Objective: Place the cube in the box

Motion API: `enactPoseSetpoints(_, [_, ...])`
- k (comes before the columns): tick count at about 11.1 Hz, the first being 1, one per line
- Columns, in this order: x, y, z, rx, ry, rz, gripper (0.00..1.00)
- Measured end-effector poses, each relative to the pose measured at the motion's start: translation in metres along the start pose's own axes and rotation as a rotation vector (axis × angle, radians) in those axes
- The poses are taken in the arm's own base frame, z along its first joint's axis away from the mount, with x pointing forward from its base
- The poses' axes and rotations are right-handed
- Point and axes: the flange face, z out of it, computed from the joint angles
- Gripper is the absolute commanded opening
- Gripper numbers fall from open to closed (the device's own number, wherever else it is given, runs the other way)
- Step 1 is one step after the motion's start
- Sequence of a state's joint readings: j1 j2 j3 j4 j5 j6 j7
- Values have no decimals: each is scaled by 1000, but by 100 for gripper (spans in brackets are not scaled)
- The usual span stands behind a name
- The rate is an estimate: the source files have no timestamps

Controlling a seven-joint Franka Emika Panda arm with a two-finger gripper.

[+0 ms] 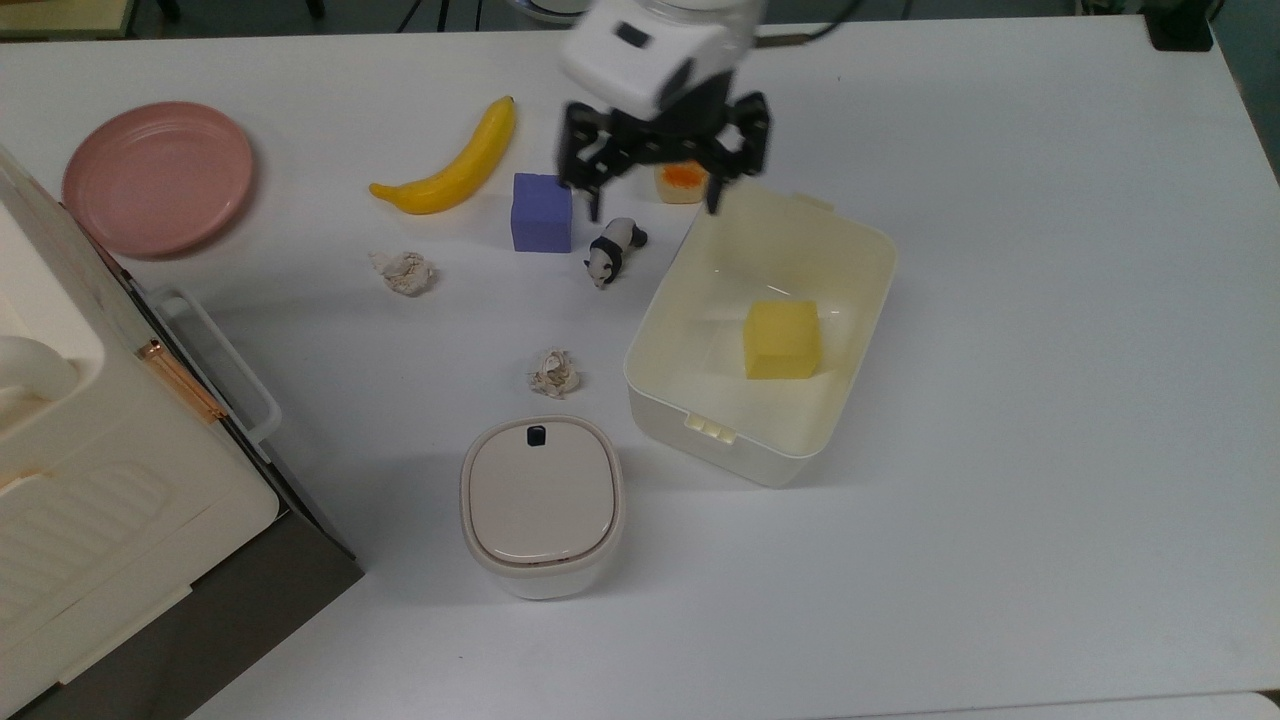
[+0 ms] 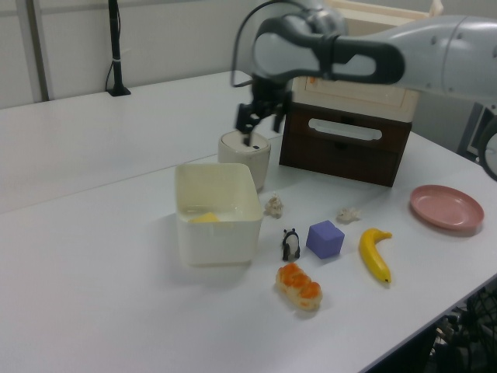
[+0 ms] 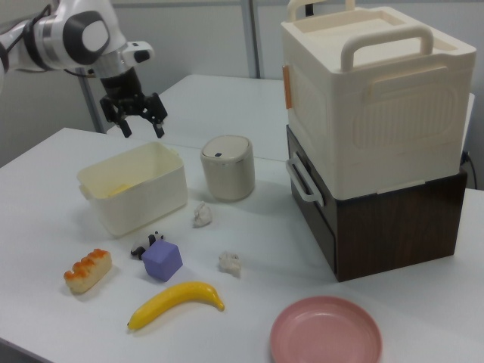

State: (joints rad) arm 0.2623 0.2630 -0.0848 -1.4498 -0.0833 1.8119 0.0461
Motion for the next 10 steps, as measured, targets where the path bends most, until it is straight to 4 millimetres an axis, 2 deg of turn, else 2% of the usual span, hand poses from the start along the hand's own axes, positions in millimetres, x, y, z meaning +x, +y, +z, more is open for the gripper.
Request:
enactPoseSetpoints(2, [-16,46,-7,-6,-78,68,100])
enactPoseSetpoints(4, [-23,80,-12,-10,-82,168,100])
enactPoseSetpoints(7, [-27,100,-11,-12,-86,246,100])
enactPoseSetpoints(10, [-29,106,-5,-11,-98,264,100])
